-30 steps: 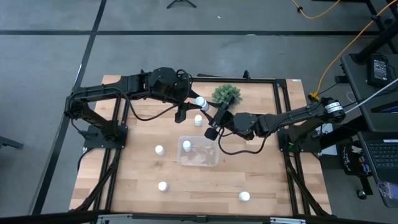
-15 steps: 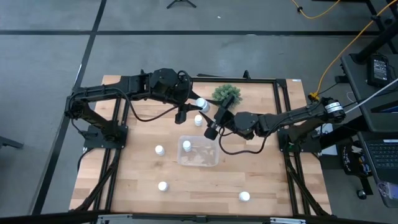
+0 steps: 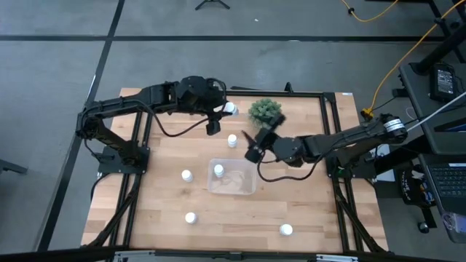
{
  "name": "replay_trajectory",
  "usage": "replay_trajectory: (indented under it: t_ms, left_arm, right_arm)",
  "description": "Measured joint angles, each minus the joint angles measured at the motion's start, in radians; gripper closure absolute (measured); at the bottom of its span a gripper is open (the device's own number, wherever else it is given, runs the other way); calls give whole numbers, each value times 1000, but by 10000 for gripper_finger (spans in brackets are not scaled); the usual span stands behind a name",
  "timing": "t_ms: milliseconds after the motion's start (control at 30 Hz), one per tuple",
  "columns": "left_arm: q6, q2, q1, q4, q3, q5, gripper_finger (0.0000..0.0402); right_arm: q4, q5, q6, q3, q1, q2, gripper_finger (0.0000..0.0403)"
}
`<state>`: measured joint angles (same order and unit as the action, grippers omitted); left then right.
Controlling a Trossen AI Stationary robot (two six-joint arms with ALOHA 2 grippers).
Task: Pick and place pill bottles into a basket
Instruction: Put the white medicine bottle into the transparent bin
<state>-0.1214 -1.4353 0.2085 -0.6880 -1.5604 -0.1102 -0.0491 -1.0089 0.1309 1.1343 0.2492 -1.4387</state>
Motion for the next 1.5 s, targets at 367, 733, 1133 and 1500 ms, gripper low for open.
replay_trajectory:
  t_ms: [367,733,1133,1500]
  left_arm:
    - [-4,0,-60,-23,0,132,252]
    - [151,-148,-167,-16,0,45,252]
    - [417,-299,-286,94,0,-74,252]
    - [479,-320,-369,42,0,-143,252]
  right_arm:
    - [-866,-31,-675,0,51,323,101]
    - [-955,-61,-486,0,142,679,101]
    - [-935,9,-256,0,169,883,101]
    - [-934,36,-202,0,169,911,101]
